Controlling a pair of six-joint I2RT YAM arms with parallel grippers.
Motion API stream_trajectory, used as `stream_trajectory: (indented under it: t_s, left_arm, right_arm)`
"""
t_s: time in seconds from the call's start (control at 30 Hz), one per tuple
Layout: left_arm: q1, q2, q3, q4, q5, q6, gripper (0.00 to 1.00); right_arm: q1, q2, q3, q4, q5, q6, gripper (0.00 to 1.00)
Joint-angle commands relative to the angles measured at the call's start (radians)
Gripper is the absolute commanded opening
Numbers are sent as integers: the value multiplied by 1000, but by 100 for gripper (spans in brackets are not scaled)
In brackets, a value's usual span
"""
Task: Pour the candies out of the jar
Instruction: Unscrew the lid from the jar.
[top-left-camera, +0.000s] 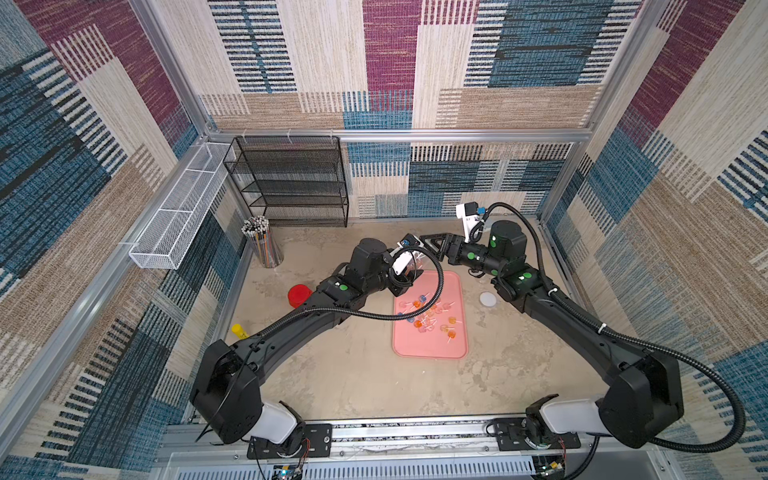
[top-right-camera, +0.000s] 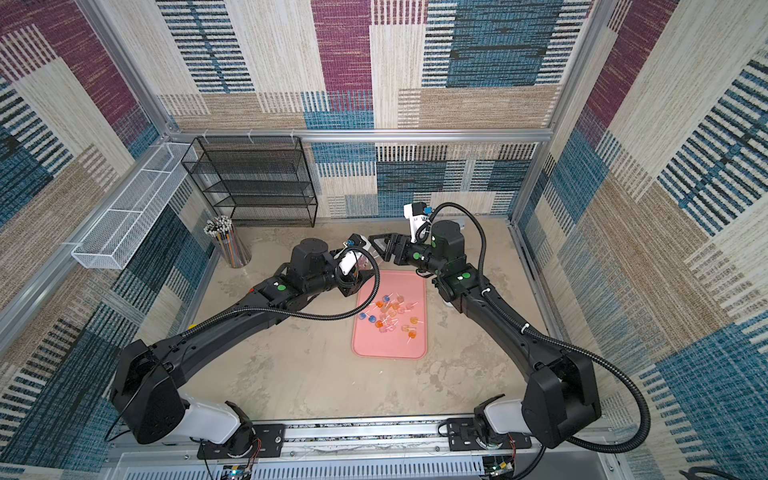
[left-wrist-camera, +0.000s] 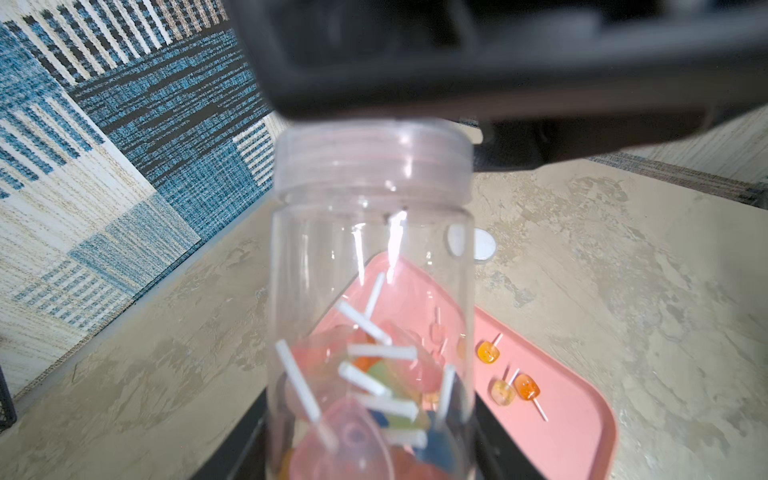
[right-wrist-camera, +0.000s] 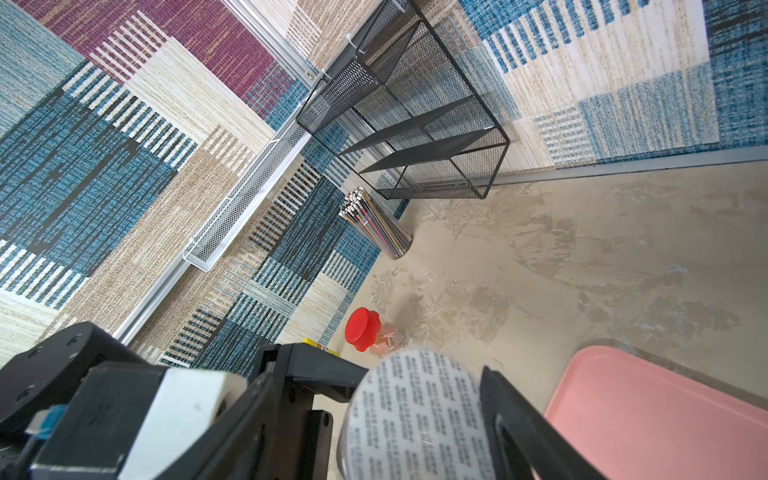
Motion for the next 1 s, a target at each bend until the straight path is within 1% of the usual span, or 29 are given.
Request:
stream_trajectory:
  t_s: [0.0, 0.1, 0.23, 0.37, 0.43, 0.53, 0.57, 0.6, 0.7, 0.73, 0.77, 0.83, 0.97]
  left_arm:
    - [0, -12, 5, 42, 17, -3, 0]
    - [0, -16, 2, 46, 12, -2, 0]
    - [0, -15, -1, 47, 11, -3, 0]
    - [0, -17, -3, 49, 7, -5, 0]
    - [0, -16, -5, 52, 7, -7, 0]
    - [4, -18, -6, 57, 34, -16, 0]
    - [12, -19, -6, 60, 65, -26, 0]
    - [26, -21, -8, 69, 120, -43, 0]
    - [116, -25, -15, 135, 441, -141, 0]
    - [139, -25, -16, 159, 568, -165, 0]
    - [150, -25, -13, 174, 652, -177, 0]
    - [152, -20, 3, 171, 760, -188, 0]
    - [153, 2, 25, 169, 870, -217, 0]
  right_arm:
    - [1, 4, 5, -1, 15, 13, 78]
    - [1, 11, 11, 1, 8, 17, 75]
    - [1, 15, 8, 11, 2, 22, 68]
    - [1, 9, 4, 23, -3, 26, 58]
    - [1, 0, -2, 31, 0, 21, 54]
    - [1, -15, -10, 51, -6, 1, 48]
    - [1, -19, -13, 66, -21, -14, 46]
    - [0, -26, -16, 81, -44, -34, 45]
    - [-6, -51, -23, 146, -143, -101, 41]
    - [-8, -64, -29, 174, -183, -124, 41]
    - [-10, -77, -34, 195, -223, -147, 41]
    - [-11, -95, -38, 217, -301, -200, 40]
    - [-11, -117, -36, 199, -402, -277, 37]
